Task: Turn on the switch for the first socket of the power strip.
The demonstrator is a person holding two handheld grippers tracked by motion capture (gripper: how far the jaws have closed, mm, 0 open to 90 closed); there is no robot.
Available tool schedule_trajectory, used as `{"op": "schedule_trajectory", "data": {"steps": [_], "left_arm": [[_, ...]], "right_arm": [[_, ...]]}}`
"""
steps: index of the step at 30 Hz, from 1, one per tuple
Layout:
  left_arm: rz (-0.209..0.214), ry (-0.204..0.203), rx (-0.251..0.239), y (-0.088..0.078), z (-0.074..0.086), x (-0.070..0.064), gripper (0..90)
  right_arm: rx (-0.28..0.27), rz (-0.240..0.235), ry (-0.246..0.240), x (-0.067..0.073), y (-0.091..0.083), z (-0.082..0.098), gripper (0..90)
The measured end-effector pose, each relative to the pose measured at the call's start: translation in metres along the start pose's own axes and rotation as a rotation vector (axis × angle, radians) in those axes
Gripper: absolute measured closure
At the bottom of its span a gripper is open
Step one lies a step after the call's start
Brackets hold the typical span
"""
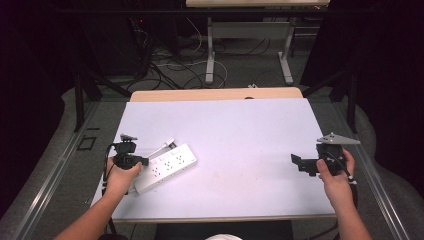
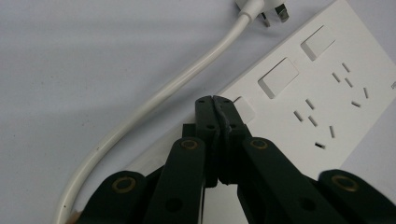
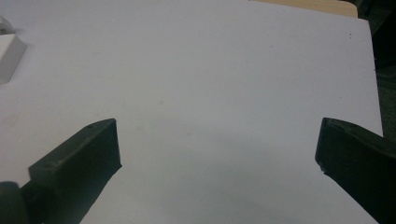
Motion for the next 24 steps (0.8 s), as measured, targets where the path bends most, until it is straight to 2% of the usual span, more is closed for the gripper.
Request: {"op": "schedule_trajectory", "data": {"steps": [4,5,6,9,16,17,19,20,21,24], "left_arm": [[0.017,0.008,-0.004,0.0000,0.0003,0.0016,89.0],[0.022,0.010,0.012,-0.0014,0.0000,0.0022,88.7],[0.019,0.005,-0.009,0.0000,0.0007,0.0019,88.4],[0.023,0.003,-0.012,-0.0001,0.0011,0.0015,87.1],[0.030,0.018,-0.012,-0.0007,0.0011,-0.0002,84.0],[0.039,0.029,0.003,-0.0017,0.0006,0.0002,83.4],[0.034,0.030,-0.016,-0.0007,0.0013,-0.0016,81.8],[0.039,0.034,-0.003,-0.0019,0.0008,-0.0019,80.8],[0.034,0.035,-0.018,-0.0010,0.0012,-0.0029,79.7],[0.046,0.046,-0.016,-0.0021,0.0008,-0.0047,75.6]], "right_arm": [[0.000,-0.010,0.007,-0.0004,0.0000,0.0001,0.0],[0.000,-0.009,0.007,-0.0006,-0.0001,0.0001,0.0],[0.000,-0.007,0.007,-0.0008,-0.0001,0.0001,0.0],[0.003,-0.005,0.006,-0.0009,-0.0002,0.0002,0.0],[0.005,-0.005,0.001,-0.0012,0.0000,0.0003,0.0],[0.004,-0.005,0.004,-0.0011,0.0002,0.0005,0.0],[0.003,-0.010,0.006,-0.0010,0.0007,0.0006,0.0],[0.004,-0.009,0.006,-0.0009,0.0008,0.0007,0.0],[0.004,-0.010,0.005,-0.0009,0.0008,0.0007,0.0],[0.008,-0.007,0.003,-0.0011,0.0009,0.0009,0.0]]}}
Point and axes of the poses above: each handheld gripper's, and its own axes: y roughly forward along the jaws, z roughly out of its underside, x roughly to its left, the point moved 1 cm from there along y, roughly forward along the jaws, and after that the axes turned 2 degrees about -y, right-handed, at the moved point
